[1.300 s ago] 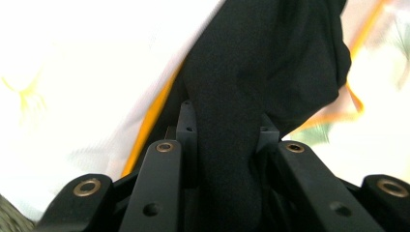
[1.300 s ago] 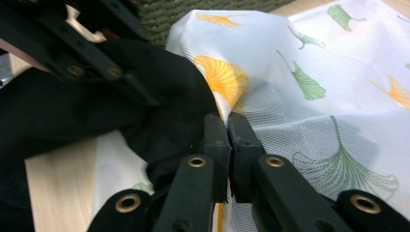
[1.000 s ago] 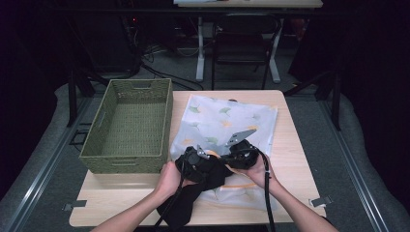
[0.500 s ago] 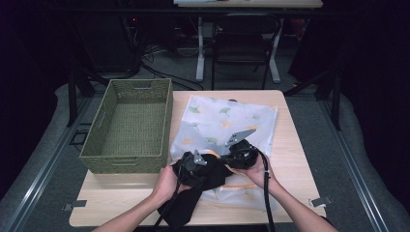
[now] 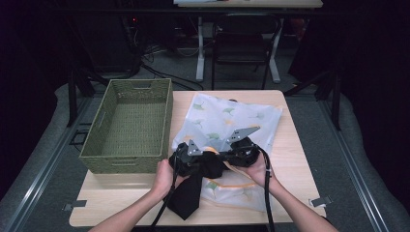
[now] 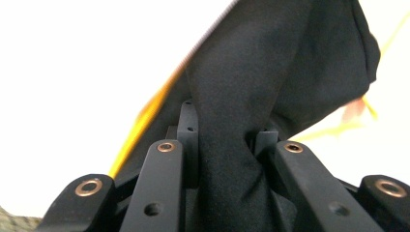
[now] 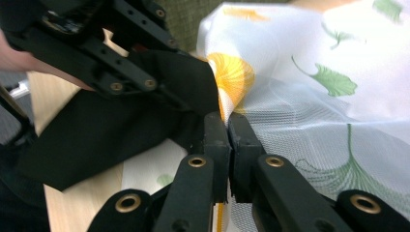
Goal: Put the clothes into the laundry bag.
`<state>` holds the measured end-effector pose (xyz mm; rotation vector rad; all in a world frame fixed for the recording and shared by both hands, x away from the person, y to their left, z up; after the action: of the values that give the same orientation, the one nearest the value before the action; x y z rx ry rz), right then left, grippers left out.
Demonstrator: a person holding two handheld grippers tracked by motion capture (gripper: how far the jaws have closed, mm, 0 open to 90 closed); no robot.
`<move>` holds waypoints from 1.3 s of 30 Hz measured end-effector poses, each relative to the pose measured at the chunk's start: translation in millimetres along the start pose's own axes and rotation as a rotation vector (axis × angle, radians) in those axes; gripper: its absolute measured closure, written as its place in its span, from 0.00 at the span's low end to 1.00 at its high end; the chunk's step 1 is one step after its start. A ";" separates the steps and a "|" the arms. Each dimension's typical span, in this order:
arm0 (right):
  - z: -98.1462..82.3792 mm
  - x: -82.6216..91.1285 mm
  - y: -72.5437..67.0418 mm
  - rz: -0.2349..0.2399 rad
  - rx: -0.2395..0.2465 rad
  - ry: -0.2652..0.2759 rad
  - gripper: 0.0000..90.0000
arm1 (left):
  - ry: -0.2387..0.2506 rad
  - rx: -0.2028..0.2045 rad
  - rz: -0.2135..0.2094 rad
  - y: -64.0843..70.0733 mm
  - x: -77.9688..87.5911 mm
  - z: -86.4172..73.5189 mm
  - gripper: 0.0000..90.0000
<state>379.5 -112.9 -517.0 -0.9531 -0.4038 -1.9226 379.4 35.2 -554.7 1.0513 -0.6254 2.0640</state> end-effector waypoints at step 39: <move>-11.4 -14.6 -3.8 0.026 -0.022 -0.078 0.98 | -0.035 -0.005 -0.076 5.2 -28.7 -26.8 0.82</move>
<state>375.1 -109.3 -535.1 -1.0450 -0.4142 -1.8743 374.1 39.3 -593.7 1.0939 -0.5988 1.9813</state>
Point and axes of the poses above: each handheld gripper's, and its own axes: x roughly backward along the jaws, z roughly out of its top, y roughly to its right, the point moved 6 cm from there along -x, roughly forward along the jaws, and after that the axes turned 9 degrees about -y, right-handed, at the moved point
